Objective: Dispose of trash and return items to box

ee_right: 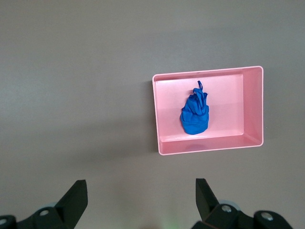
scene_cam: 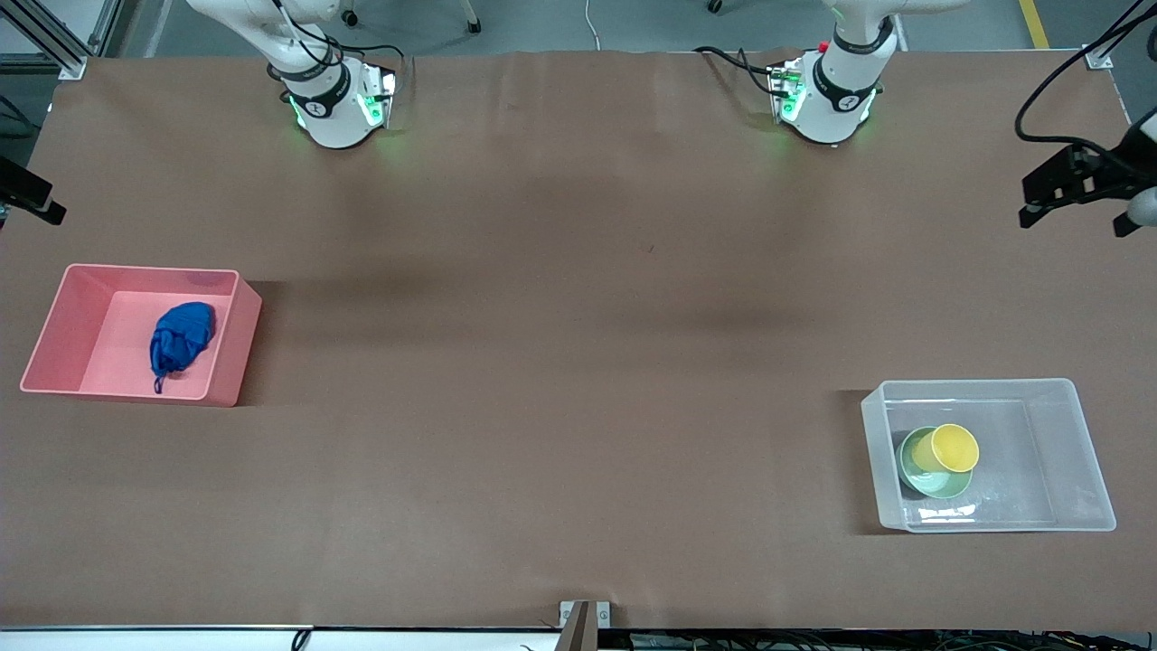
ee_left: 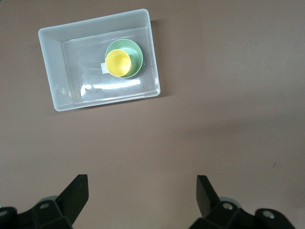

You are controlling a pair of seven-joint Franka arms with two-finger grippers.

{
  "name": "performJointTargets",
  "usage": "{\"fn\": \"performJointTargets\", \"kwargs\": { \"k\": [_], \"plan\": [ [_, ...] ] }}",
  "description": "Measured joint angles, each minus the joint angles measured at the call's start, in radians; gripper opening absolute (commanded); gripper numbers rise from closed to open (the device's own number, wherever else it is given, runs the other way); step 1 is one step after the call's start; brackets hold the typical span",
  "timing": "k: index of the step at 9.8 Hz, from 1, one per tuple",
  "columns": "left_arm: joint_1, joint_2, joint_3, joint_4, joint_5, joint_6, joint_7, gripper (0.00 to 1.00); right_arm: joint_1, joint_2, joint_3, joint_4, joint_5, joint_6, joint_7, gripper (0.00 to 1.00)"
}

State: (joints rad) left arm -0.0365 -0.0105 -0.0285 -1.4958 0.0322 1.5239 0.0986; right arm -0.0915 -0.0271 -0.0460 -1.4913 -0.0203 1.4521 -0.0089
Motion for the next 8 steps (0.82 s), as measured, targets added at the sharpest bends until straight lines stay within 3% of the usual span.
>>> {"fn": "performJointTargets", "kwargs": {
  "k": [8],
  "plan": [
    [-0.016, 0.000, 0.025, -0.020, 0.000, 0.007, -0.064, 1.00, 0.000, 0.000, 0.000, 0.000, 0.000, 0.000, 0.000, 1.00]
  ]
}}
